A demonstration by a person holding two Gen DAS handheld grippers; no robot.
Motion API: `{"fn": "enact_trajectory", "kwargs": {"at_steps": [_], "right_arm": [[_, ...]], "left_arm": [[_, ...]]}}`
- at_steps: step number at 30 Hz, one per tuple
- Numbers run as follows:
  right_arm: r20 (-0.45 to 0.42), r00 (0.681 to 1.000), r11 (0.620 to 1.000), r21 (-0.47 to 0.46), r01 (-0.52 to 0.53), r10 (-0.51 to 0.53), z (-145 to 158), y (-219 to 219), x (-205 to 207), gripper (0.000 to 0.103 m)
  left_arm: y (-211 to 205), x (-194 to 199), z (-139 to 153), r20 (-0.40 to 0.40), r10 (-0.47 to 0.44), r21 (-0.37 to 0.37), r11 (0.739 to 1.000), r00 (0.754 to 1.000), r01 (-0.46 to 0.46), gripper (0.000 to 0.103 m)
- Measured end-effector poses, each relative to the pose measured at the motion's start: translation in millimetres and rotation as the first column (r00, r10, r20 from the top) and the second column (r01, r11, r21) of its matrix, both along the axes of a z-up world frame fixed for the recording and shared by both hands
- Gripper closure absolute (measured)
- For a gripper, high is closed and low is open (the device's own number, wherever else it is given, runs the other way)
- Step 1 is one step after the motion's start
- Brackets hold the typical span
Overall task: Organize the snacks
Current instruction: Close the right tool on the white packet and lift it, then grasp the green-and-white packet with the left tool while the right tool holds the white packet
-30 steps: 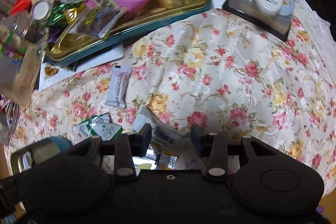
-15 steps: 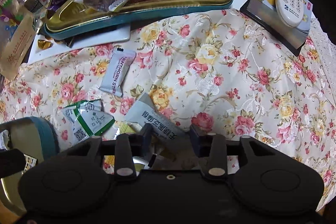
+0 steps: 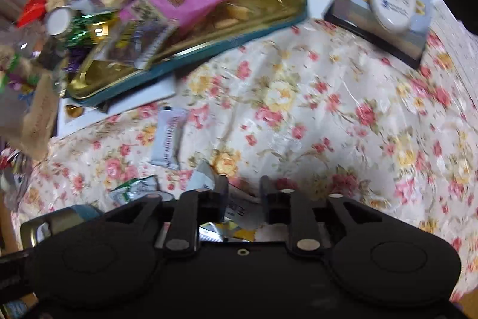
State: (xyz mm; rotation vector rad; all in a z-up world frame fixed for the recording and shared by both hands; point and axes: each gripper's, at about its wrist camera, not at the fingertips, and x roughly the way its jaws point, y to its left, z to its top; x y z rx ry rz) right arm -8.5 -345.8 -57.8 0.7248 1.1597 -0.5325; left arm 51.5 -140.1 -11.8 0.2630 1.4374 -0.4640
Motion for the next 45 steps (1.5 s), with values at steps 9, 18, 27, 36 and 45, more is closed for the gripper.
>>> {"fn": "enact_trajectory", "kwargs": {"at_steps": [9,18,27,36,45], "right_arm": [[-0.060,0.949,0.945,-0.096,-0.314,0.309,-7,41,18,0.069],[-0.150,0.950,0.940,-0.165,-0.299,0.275,-22,41,16,0.081],[-0.020,0.999,0.999,0.042,0.031,-0.030,3,-15,-6,0.092],[0.024,0.993,0.991,0.074,0.112,-0.114,32,-20,-18,0.092],[0.065,0.990,0.990,0.071,0.124,-0.129,47,-20,-21,0.092]], "left_arm": [[-2,5,-2,-0.003,0.011,-0.003,1.000,1.000,-0.011,0.054],[-4,6,-4,-0.001,0.009,-0.001,1.000,1.000,-0.009,0.054],[-17,1,-12,0.004,-0.018,-0.003,1.000,1.000,0.018,0.054],[-33,6,-28,0.036,0.006,-0.013,1.000,0.999,-0.005,0.054],[-40,1,-64,0.013,0.017,0.052,0.998,1.000,-0.018,0.054]]}}
